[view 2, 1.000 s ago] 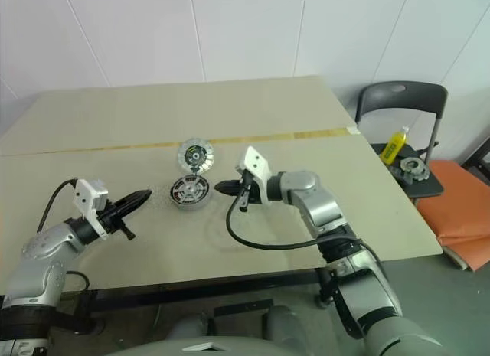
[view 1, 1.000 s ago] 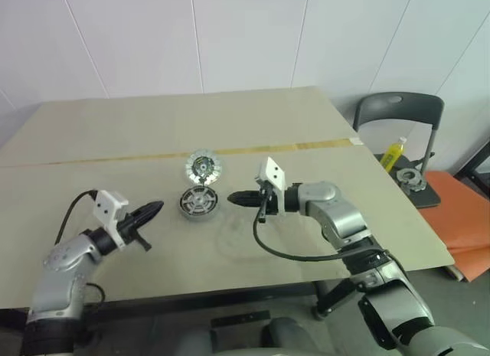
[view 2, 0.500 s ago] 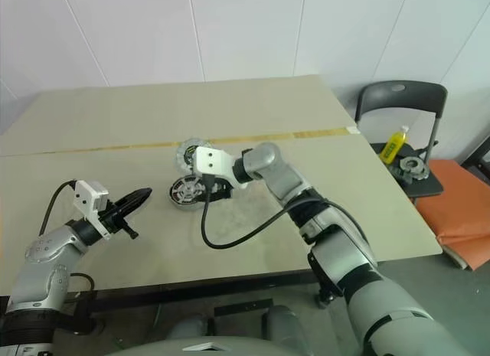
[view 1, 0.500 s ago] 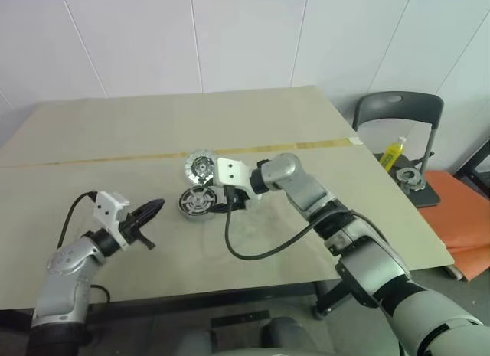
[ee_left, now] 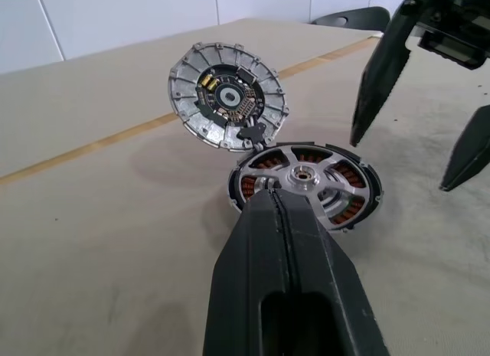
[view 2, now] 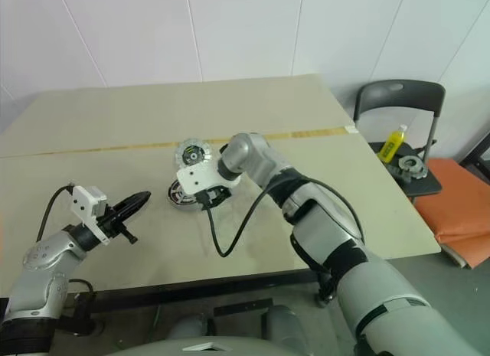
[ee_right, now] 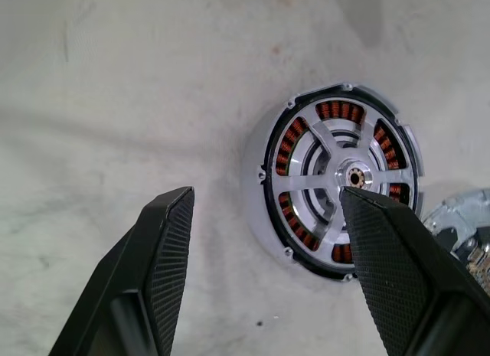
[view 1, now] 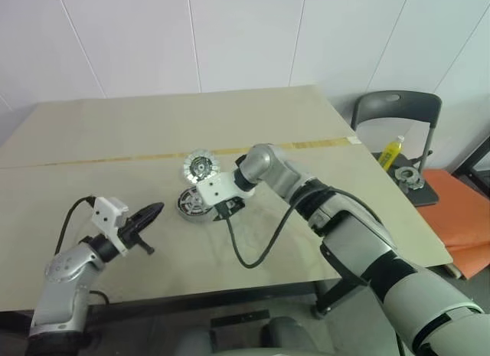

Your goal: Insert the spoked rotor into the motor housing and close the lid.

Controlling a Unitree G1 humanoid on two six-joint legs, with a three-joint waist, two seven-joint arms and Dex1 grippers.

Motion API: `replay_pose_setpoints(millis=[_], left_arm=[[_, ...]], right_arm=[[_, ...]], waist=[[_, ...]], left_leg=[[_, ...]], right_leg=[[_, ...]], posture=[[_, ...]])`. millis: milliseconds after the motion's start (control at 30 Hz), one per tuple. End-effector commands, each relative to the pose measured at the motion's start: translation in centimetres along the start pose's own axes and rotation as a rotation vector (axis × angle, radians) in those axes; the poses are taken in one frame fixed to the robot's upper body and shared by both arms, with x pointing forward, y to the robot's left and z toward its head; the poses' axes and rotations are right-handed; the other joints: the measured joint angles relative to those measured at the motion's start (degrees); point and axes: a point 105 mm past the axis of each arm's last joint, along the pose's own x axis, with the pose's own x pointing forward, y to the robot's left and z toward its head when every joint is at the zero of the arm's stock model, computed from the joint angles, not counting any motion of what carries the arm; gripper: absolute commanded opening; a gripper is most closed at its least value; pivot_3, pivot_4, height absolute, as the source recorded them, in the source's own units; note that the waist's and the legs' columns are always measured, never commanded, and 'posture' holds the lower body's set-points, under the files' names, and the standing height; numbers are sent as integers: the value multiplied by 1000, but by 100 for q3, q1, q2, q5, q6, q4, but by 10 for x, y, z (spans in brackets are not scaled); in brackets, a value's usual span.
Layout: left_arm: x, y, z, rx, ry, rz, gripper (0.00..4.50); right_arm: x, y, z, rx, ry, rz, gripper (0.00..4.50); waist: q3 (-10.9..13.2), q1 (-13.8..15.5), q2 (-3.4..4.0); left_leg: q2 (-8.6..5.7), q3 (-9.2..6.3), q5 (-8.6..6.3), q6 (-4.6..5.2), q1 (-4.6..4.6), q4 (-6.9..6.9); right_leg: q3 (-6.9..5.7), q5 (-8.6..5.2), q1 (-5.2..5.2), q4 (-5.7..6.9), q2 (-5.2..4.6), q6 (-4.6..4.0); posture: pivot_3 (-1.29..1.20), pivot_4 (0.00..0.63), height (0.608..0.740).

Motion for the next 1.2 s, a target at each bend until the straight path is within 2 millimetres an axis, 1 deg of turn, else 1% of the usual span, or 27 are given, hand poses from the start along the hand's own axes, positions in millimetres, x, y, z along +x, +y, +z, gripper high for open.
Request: replay_pose_setpoints(millis=[33, 300, 467, 567, 800, 833, 1133, 1200], left_arm=[[-1, -1, 14, 52, -47, 9, 0], [-5, -4, 6, 61, -6, 10, 0], [-5, -5, 5, 59, -3, 11, 0], [-5, -5, 5, 57, -3, 12, 0], [-5, -4, 4, 51, -5, 18, 0], [-5, -4, 4, 51, -5, 19, 0], [-3, -2, 2, 47, -1, 22, 0], [-2, -2, 2, 43, -1, 19, 0]], right_arm=[[0, -13, 7, -99, 49, -21, 3200], [2, -20, 4, -183, 133, -27, 3200], [1, -20, 2, -202, 157, -17, 3200], [2, -19, -1, -201, 162, -12, 2573], [10, -6, -10, -176, 159, 23, 258], [10, -5, -10, -168, 152, 23, 39], [12, -3, -13, -112, 120, -7, 39], [11, -4, -11, -102, 106, -6, 39]], waist=[[1, 3, 2], [2, -2, 3], [1, 0, 2], [1, -1, 2], [0, -2, 0], [0, -3, 0], [-1, -1, -1], [-1, -2, -1]], left_leg=[[0, 0, 0, 0, 0, 0], [0, 1, -1, -1, -1, -11], [0, 2, 0, -1, -2, -25], [0, 3, 0, -1, -5, -27], [-1, 5, 0, 0, -4, -27], [-1, 5, 0, 0, 2, -27], [-1, 5, 0, -1, 6, -25], [-1, 5, 0, 0, 6, -25]], right_leg=[[0, 0, 0, 0, -2, 0], [4, -2, -10, 0, -8, -4], [8, -4, -18, 0, -5, -9], [8, -4, -22, 0, -4, -9], [8, -4, -21, 3, -1, -9], [8, -4, -17, 3, 0, -9], [8, -4, -12, 7, 1, -9], [8, -4, -12, 7, 2, -9]], posture=[[0, 0, 740], [0, 0, 740], [0, 0, 740], [0, 0, 740], [0, 0, 740], [0, 0, 740], [0, 0, 740], [0, 0, 740]])
